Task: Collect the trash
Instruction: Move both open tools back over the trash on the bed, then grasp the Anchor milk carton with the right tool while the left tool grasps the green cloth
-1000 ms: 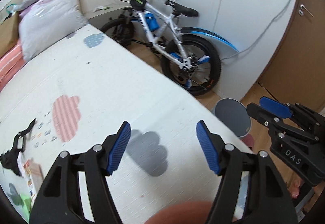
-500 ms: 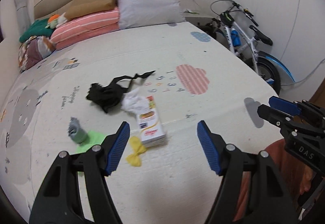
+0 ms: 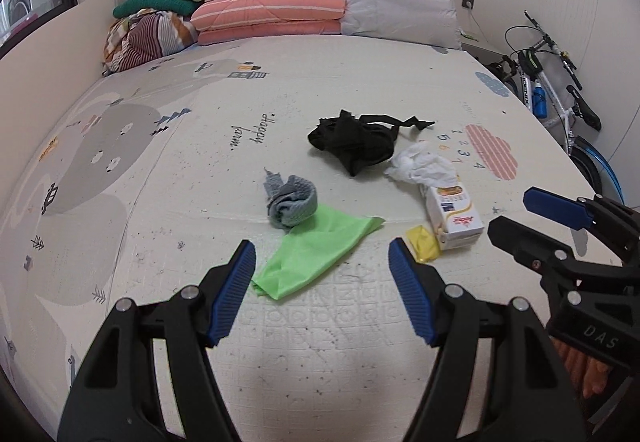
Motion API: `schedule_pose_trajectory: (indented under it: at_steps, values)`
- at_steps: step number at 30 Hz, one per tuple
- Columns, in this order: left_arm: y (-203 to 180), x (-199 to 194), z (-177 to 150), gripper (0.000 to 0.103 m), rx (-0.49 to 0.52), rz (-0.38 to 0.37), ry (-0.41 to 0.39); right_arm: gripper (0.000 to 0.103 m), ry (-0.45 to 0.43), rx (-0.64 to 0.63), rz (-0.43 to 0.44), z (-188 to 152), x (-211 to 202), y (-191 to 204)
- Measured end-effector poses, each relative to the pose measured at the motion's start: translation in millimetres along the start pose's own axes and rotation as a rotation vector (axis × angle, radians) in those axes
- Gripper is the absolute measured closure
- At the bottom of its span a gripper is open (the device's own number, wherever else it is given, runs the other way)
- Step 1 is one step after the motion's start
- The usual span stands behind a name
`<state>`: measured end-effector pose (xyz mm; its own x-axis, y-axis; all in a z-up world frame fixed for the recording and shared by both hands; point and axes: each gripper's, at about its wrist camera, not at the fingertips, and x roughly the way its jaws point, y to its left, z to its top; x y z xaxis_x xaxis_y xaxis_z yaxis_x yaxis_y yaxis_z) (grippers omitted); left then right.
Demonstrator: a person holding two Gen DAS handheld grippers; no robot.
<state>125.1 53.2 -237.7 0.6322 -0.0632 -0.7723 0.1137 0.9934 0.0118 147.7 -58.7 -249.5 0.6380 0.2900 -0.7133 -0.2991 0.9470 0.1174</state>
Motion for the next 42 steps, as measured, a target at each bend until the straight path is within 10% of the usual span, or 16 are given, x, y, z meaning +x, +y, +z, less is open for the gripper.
schedule_pose_trajectory:
  at_steps: [26,35,37,42]
  values:
    - [-10,118,-15,0.035,0.103,0.010,0.168,0.033,0.133,0.080,-0.164,-25,106,-54]
    - [-6,139,-22,0.080,0.091,-0.005,0.240,0.034,0.201,0.096,-0.154,-31,125,-59]
    - [-5,138,-22,0.089,0.090,0.001,0.240,0.047,0.206,0.105,-0.147,-32,124,-61]
    - [-2,130,-17,0.097,0.047,-0.049,0.230,0.048,0.168,0.130,-0.123,-28,112,-64]
